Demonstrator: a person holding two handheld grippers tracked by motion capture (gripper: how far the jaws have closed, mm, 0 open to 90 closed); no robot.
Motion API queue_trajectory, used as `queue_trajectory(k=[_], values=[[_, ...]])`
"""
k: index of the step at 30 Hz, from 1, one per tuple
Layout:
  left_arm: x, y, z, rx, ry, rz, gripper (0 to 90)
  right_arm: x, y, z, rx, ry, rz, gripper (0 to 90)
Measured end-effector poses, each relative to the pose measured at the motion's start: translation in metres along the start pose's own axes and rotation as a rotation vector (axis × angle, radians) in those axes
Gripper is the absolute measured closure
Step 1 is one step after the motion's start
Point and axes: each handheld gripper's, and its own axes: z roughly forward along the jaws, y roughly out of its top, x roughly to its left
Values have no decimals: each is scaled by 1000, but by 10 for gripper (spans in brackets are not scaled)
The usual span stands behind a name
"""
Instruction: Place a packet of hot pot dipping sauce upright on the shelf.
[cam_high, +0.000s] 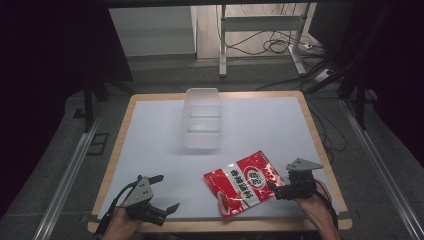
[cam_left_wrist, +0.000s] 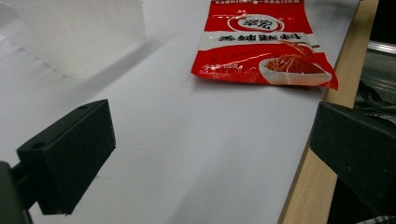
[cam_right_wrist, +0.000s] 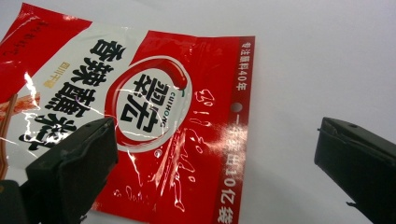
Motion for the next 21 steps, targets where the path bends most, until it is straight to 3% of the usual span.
queue_trajectory(k=[12, 21], values=[[-1, 0, 1, 6, -3, 11, 3, -3, 6, 22, 43, 47, 41, 0], [-2, 0, 1, 10, -5, 17, 3, -3, 8, 34, 90, 71, 30, 28]])
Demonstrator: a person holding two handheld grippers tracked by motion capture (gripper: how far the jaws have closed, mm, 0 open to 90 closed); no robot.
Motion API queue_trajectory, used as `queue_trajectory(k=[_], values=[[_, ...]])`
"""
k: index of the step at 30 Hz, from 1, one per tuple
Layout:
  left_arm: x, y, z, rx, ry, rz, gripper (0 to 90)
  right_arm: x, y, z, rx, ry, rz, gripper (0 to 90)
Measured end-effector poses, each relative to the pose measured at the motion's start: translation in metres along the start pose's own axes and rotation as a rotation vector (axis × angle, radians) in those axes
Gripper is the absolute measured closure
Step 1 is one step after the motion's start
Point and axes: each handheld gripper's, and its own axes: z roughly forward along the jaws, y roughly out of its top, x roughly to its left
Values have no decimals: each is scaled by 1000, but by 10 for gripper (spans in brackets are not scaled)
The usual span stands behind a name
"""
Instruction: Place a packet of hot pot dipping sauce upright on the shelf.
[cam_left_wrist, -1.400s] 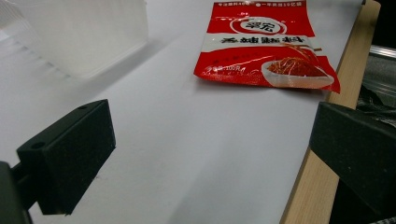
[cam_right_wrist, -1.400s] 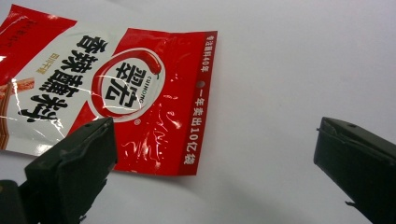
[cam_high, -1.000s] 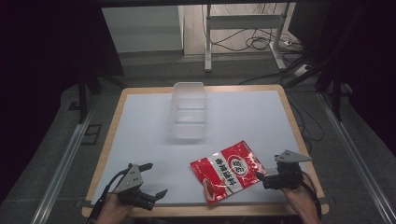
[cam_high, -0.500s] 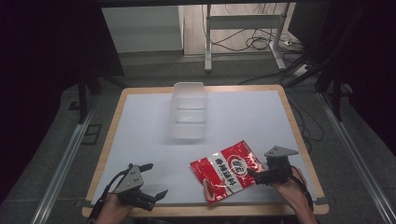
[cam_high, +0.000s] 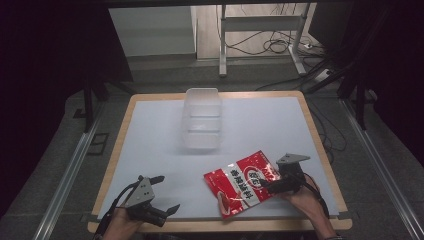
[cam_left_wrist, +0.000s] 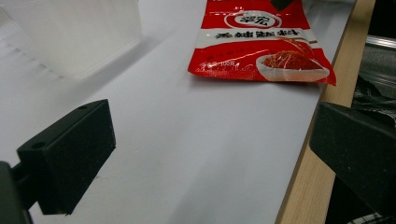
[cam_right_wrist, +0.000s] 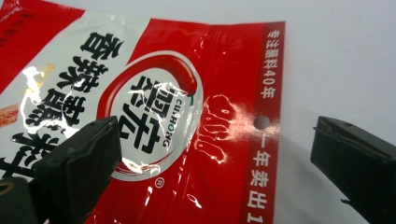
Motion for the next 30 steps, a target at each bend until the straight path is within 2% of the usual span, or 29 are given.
queue_trajectory(k=[4, 10, 13, 15, 18, 24, 28, 30], values=[[0, 0, 0, 1, -2, 2, 3, -1, 1, 5, 33, 19, 0, 41], [-1, 0, 0, 3, -1, 5, 4, 1, 3, 3, 35, 39, 3, 132], [-1, 0, 1, 4, -2, 6, 4, 2, 4, 2, 36, 37, 3, 146], [-1, 0, 1, 5, -3, 8, 4, 1, 5, -1, 6, 46, 16, 185], [-1, 0, 1, 7, -4, 10, 5, 0, 7, -5, -37, 110, 67, 230], [-1, 0, 1, 8, -5, 12, 5, 7, 9, -5, -25, 110, 33, 290], [-2, 0, 1, 11, -5, 16, 5, 11, 10, -4, -12, 140, 6, 401], [-2, 0, 1, 12, -5, 18, 5, 12, 10, -4, -8, 142, 1, 417]])
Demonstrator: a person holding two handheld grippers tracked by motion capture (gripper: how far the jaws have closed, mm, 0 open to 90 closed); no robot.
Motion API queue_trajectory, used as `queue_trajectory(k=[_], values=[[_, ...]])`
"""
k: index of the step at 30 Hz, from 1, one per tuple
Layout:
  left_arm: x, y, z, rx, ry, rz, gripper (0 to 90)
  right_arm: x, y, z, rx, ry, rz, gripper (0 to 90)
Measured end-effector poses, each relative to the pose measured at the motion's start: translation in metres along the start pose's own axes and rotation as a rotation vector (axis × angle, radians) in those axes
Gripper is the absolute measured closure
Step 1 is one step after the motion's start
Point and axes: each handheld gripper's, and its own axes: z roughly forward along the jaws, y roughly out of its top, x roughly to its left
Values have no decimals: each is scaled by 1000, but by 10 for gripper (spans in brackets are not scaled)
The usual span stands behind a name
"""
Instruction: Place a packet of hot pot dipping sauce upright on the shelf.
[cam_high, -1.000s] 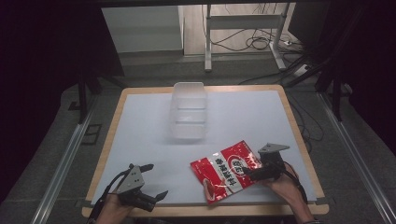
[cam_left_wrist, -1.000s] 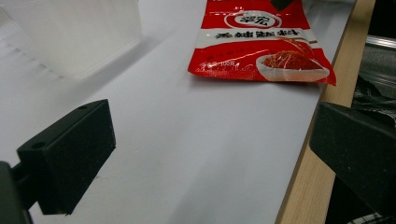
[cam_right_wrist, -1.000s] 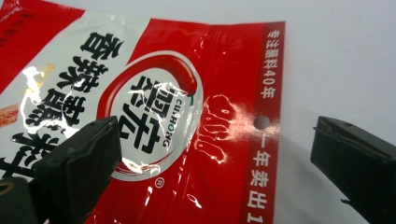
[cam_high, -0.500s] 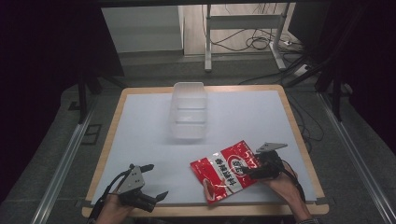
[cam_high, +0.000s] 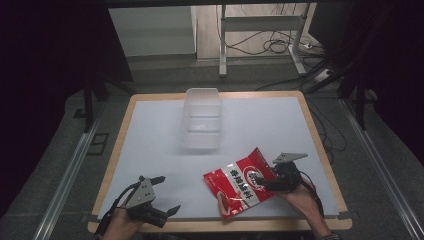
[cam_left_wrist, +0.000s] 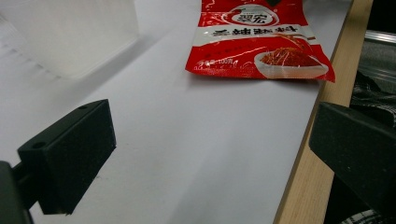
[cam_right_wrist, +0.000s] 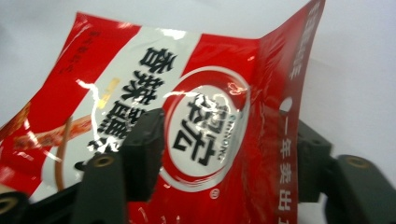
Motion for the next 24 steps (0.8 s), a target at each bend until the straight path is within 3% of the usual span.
queue_trajectory(k=[3, 6, 11, 13, 14, 15, 19, 24], values=[[0, 0, 0, 1, 1, 2, 5, 5, 0, 6, 52, 31, -25, 494], [0, 0, 0, 1, 1, 2, 5, 11, 1, 11, 84, 21, -61, 541], [-1, 0, 0, 3, 0, 5, 6, 16, 5, 8, 60, 2, -87, 687], [-1, 0, 0, 3, 0, 5, 6, 18, 6, 7, 58, -13, -99, 806], [-1, 0, 0, 3, 0, 5, 6, 18, 6, 7, 58, -13, -99, 806], [-1, 0, 0, 3, -1, 5, 6, 19, 7, 7, 58, 5, -92, 874], [-1, 0, 0, 3, 0, 6, 6, 26, 10, 5, 65, -26, -122, 877], [-1, 0, 0, 3, 0, 6, 6, 26, 13, 2, 47, -22, -102, 877]])
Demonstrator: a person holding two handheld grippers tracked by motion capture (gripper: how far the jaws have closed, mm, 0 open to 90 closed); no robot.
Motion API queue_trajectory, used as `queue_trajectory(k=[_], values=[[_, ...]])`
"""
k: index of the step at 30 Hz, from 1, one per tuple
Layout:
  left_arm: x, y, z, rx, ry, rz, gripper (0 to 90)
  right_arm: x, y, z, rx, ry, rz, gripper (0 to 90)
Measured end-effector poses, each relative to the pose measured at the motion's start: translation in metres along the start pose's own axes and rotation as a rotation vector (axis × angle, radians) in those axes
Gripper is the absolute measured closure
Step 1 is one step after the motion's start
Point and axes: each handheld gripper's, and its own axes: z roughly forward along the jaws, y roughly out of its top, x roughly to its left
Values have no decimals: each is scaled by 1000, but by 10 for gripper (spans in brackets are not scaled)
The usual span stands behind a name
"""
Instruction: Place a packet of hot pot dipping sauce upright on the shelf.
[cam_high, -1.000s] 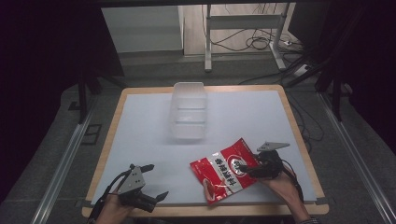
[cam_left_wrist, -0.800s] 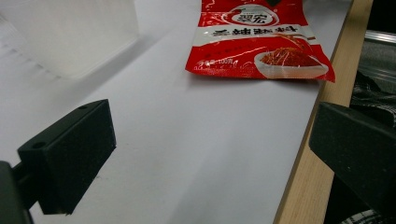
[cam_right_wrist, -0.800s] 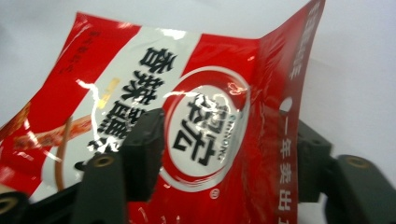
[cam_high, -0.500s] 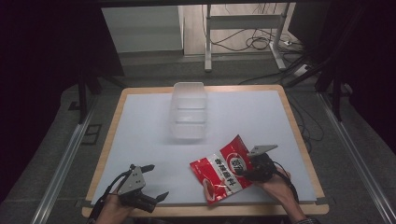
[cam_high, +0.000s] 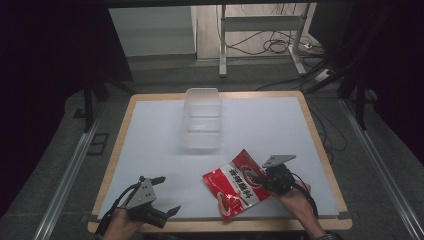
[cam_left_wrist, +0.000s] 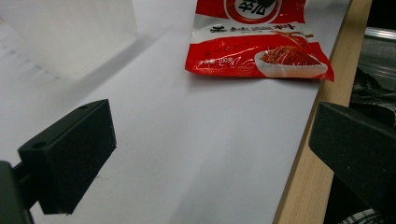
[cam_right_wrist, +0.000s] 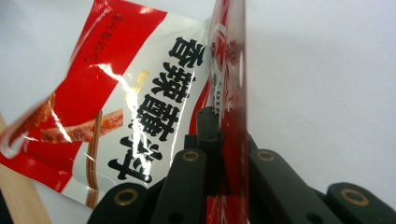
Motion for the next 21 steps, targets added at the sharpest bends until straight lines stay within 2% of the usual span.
queue_trajectory(k=[3, 7, 10, 21], values=[[0, 0, 0, 0, 1, 0, 6, 0, 3, -7, -33, 7, 13, 877], [0, 0, 0, 0, 4, 0, 6, 2, 9, -13, -57, 8, 8, 877], [0, 0, 0, 1, 5, 0, 7, 1, 14, -18, -78, 25, 12, 877], [0, 0, 0, -1, 8, -2, 7, 3, 31, -30, -105, 39, 0, 877]])
